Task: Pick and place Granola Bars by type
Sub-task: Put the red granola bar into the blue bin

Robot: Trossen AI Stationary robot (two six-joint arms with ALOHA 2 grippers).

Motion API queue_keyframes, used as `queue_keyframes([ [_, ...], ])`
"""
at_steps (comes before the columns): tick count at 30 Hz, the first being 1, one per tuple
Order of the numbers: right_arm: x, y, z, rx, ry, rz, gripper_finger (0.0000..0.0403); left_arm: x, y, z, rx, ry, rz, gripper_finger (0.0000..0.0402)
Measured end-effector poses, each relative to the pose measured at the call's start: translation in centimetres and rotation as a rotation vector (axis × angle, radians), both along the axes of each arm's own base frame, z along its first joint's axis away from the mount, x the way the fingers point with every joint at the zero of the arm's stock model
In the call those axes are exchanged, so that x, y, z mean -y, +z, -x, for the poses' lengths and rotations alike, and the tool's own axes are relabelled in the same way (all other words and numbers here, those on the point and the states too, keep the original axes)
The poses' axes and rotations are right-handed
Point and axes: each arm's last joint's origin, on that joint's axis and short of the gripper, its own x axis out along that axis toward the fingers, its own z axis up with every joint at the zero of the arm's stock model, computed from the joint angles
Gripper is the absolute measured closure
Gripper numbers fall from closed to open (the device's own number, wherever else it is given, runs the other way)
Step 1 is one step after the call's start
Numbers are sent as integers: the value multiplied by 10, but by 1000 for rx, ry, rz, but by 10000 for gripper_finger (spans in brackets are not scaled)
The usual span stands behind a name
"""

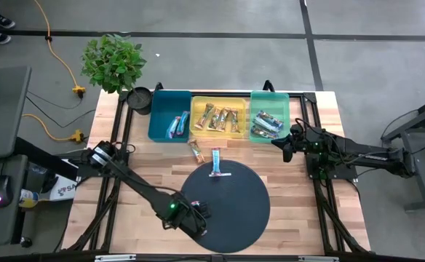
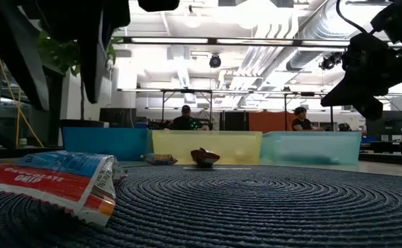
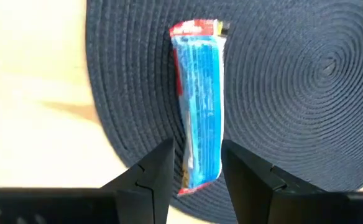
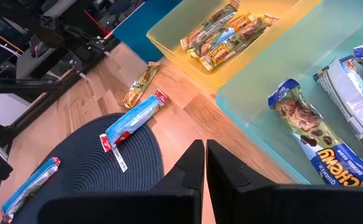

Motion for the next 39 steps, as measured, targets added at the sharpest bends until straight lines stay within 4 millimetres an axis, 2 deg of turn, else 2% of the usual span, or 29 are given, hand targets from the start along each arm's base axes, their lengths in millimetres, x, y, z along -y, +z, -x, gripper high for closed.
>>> queue_keyframes([
  [6,0,0,0,-1,0,0,402,-2,0,-2,-3,-1,26,270],
  [12,0,0,0,-1,0,0,402,-12,0,-8,-23,-6,32,270],
  [21,0,0,0,0,0,0,402,-29,-9,-26,-16,-107,20,270],
  [34,0,0,0,-1,0,0,402,-25,-13,-25,-47,-170,68,269],
  [39,0,0,0,-1,0,0,402,-25,-12,-26,-39,-177,67,239],
])
